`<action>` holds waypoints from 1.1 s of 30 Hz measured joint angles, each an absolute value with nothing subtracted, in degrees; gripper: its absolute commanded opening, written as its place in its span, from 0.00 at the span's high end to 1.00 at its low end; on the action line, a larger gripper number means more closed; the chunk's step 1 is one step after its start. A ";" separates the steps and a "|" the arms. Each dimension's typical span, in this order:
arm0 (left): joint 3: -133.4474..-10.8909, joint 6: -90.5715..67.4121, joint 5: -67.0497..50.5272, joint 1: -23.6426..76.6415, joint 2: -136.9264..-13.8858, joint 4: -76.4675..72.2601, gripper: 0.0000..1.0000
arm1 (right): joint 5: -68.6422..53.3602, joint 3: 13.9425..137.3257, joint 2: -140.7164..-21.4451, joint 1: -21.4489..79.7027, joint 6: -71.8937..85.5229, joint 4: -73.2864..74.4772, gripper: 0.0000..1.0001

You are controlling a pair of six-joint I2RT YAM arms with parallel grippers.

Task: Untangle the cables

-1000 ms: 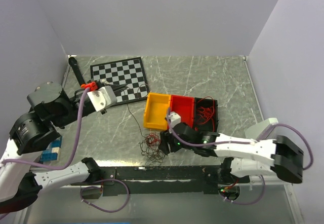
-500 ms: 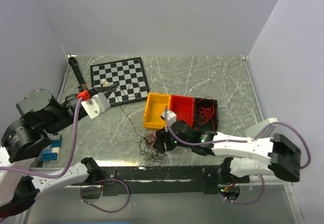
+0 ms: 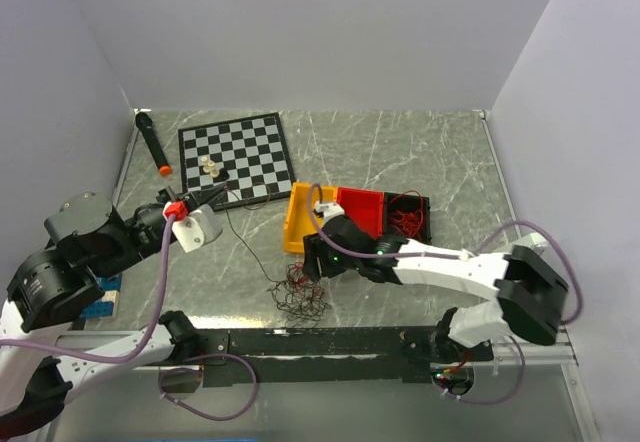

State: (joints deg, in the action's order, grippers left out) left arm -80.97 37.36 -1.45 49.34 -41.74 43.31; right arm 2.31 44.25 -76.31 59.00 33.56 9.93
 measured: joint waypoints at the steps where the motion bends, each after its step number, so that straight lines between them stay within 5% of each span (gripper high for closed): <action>1: -80.97 37.34 -1.45 49.34 -41.85 43.31 0.99 | 2.20 45.06 -78.39 59.05 33.61 10.07 0.36; 7: -80.97 37.34 -1.45 49.32 -42.02 43.20 0.99 | 1.58 47.07 -85.27 59.83 34.04 10.59 0.42; 9: -80.97 37.32 -1.45 49.32 -42.06 43.13 0.99 | 1.39 48.07 -87.68 60.20 34.28 10.50 0.52; 13: -80.95 37.32 -1.43 49.32 -42.19 43.11 0.99 | 1.65 48.56 -90.06 60.97 35.05 11.03 0.89; 16: -79.37 37.50 -1.34 49.32 -41.89 42.30 0.99 | 3.92 48.38 -87.09 61.25 35.55 12.56 1.00; 27: -65.49 40.38 -1.02 49.32 -41.52 41.85 0.99 | 13.96 49.32 -44.42 61.28 32.58 22.06 1.00; 33: -56.34 44.07 0.71 49.30 -42.35 43.33 0.99 | 15.77 55.99 -31.33 61.28 28.67 27.49 1.00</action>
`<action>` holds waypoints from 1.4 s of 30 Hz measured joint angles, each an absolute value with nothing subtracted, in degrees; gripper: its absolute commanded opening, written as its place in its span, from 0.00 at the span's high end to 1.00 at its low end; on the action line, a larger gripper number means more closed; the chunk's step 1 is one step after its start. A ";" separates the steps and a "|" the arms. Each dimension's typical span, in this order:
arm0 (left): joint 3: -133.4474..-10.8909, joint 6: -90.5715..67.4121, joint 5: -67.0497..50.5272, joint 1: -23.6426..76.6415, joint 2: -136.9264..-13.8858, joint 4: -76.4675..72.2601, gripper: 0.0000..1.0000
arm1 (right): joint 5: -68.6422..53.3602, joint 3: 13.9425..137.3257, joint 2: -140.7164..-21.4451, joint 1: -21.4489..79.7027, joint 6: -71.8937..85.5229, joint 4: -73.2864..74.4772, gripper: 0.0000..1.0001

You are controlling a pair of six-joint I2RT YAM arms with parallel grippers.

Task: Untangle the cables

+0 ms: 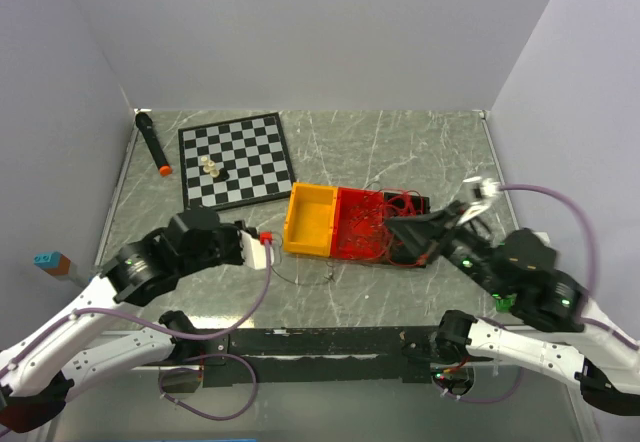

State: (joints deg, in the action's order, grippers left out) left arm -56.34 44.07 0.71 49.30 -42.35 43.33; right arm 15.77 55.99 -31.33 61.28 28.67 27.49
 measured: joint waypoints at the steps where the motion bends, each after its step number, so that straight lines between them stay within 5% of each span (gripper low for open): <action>1: -54.63 45.10 0.97 49.30 -42.59 43.81 0.99 | 15.62 57.98 -30.35 61.25 27.86 27.99 1.00; 6: -47.33 47.35 1.61 49.30 -42.48 46.17 0.94 | 13.41 63.57 -30.22 61.25 25.21 28.40 1.00; 8: -47.09 46.22 1.37 49.30 -42.48 45.95 0.69 | 12.34 63.77 -31.27 61.25 24.56 28.42 1.00; 11: -48.82 40.77 -0.12 49.21 -42.92 44.14 0.57 | 10.92 61.87 -33.82 61.28 24.36 27.94 1.00; 17: -58.04 28.51 -7.99 47.44 -44.56 40.49 0.12 | 7.94 52.27 -39.20 61.32 25.10 26.37 1.00; 25: -61.63 19.07 -18.50 46.85 -47.66 36.99 0.02 | 6.98 47.57 -44.86 64.84 25.87 23.42 1.00; 42: -56.45 13.82 -32.16 46.68 -52.66 33.26 0.01 | 11.40 48.01 -49.78 71.88 25.87 16.91 1.00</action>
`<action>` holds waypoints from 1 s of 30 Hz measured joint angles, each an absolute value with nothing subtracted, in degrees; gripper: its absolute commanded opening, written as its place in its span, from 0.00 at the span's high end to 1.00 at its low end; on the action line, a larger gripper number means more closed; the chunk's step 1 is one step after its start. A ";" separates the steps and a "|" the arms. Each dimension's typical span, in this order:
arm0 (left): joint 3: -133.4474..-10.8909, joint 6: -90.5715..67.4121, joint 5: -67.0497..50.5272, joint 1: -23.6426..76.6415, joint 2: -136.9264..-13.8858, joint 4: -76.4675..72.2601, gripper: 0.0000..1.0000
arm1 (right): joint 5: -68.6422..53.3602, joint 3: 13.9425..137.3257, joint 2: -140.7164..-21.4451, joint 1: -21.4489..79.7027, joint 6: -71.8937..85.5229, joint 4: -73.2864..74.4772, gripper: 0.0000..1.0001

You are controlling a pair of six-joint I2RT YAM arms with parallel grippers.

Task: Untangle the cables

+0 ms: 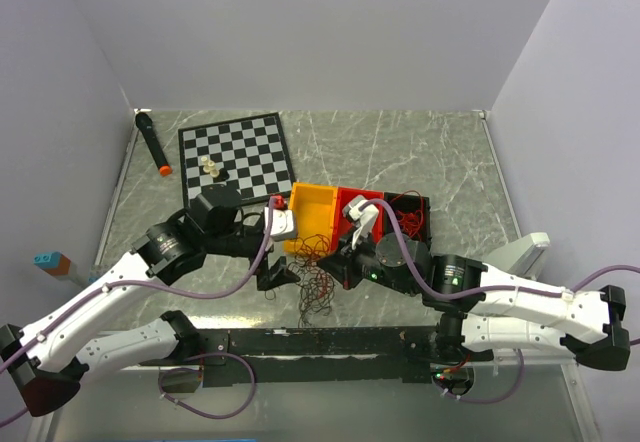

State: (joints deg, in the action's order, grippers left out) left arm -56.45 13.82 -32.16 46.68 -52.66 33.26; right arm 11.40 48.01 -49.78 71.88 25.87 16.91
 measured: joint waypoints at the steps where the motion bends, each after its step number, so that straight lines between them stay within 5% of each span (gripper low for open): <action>1: -56.05 14.00 -32.75 46.68 -52.66 33.47 0.01 | 11.70 48.01 -49.82 72.16 25.87 16.53 1.00; 4: -55.18 14.50 -34.39 46.68 -52.69 33.80 0.03 | 12.53 48.12 -50.06 72.93 25.85 15.46 1.00; 8: -54.85 15.33 -34.68 46.68 -52.69 33.65 0.28 | 12.71 48.82 -50.63 73.36 25.89 14.02 1.00; 10: -54.85 15.92 -34.65 46.68 -52.69 33.47 0.58 | 12.67 49.08 -51.22 73.71 25.89 12.86 1.00; 11: -54.85 16.12 -34.61 46.68 -52.69 33.36 0.82 | 12.64 49.21 -51.59 73.89 25.91 12.51 1.00; 13: -54.85 17.10 -33.78 46.68 -52.66 33.21 0.99 | 12.64 49.25 -52.27 74.26 25.93 12.16 0.96; 18: -54.87 19.44 -30.85 46.70 -51.79 33.54 0.99 | 12.99 49.23 -52.38 74.48 26.39 12.14 0.59; 30: -55.37 25.58 -25.80 46.59 -46.70 38.70 0.99 | 16.56 46.41 -42.48 74.50 27.22 15.99 0.53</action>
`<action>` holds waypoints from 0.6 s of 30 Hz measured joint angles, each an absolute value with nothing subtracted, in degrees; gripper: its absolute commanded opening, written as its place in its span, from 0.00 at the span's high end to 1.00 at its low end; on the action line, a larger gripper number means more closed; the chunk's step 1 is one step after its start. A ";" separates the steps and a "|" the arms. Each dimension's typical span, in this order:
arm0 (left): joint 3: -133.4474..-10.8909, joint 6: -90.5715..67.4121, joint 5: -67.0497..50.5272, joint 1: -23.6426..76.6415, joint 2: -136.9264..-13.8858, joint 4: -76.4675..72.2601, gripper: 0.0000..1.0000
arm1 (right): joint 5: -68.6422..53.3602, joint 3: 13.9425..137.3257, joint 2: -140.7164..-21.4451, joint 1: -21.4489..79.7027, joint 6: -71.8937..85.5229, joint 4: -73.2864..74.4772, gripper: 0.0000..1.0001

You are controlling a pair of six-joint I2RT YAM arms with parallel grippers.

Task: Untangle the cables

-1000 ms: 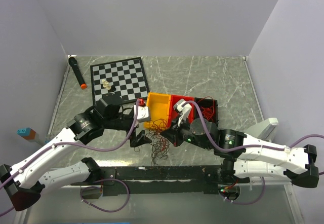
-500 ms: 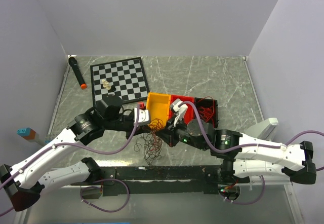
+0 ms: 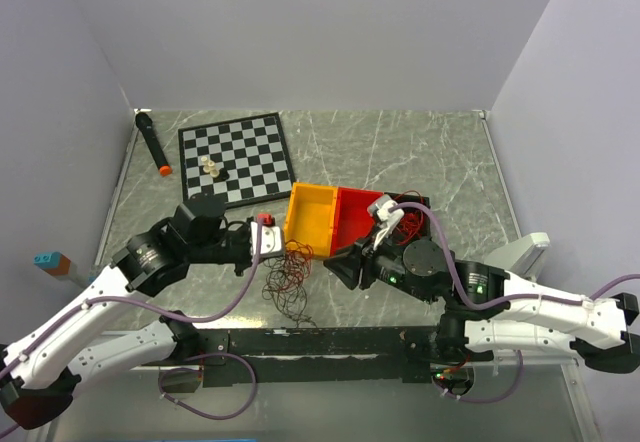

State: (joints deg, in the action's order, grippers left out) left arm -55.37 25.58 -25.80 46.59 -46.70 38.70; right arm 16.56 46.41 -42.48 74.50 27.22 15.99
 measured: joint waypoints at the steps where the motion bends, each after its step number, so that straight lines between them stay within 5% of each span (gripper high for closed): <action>1: -55.61 25.78 -25.80 46.59 -46.70 38.79 0.99 | 16.82 46.37 -42.46 74.50 27.24 16.08 0.52; 18: -64.71 38.87 -34.39 46.59 -47.11 50.74 0.99 | 12.97 45.06 -47.22 74.48 21.43 14.85 0.46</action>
State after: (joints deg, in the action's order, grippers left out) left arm -64.71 38.87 -34.39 46.59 -47.11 50.74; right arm 12.97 45.06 -47.22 74.48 21.43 14.85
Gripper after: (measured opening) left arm 0.022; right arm 0.527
